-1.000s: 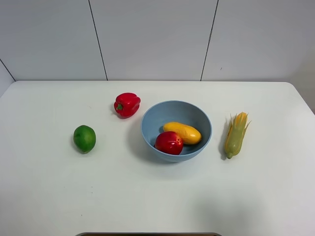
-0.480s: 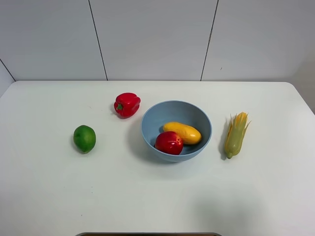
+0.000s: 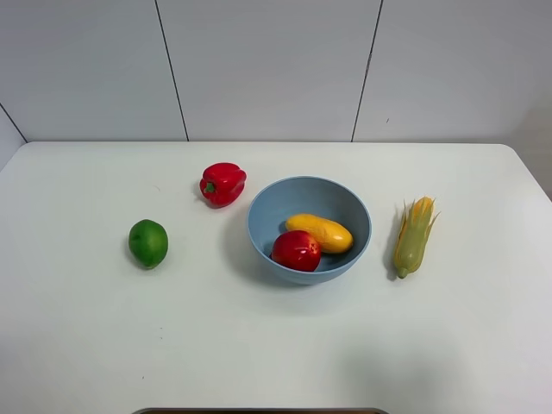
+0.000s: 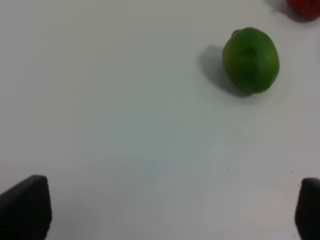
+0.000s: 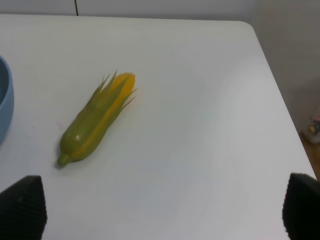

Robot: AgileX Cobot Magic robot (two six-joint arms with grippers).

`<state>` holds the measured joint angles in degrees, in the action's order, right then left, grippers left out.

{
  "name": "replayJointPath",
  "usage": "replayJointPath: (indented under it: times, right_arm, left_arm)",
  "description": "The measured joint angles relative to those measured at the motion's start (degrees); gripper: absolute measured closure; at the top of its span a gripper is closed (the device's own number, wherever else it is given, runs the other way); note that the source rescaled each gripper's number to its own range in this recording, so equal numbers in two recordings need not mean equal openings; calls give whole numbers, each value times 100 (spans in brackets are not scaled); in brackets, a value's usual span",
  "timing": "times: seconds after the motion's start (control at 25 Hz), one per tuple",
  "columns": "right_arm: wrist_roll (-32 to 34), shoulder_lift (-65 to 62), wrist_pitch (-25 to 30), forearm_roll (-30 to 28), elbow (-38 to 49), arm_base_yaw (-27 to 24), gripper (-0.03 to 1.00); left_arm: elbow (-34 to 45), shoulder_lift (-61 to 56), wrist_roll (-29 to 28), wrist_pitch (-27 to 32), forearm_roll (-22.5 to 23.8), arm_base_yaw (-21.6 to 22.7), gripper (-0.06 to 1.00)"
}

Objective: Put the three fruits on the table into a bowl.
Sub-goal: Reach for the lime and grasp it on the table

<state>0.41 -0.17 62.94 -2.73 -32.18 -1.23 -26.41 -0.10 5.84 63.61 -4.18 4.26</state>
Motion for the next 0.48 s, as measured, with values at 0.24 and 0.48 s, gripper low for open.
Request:
replayJointPath:
  times: [0.24, 0.48]
  right_arm:
    - [0, 0, 0, 0, 0, 0, 11]
    - [0, 0, 0, 0, 0, 0, 11]
  left_arm:
    - [-64, 50, 0, -415, -5, 0, -6]
    - [-744, 1590, 33, -484, -11, 0, -6]
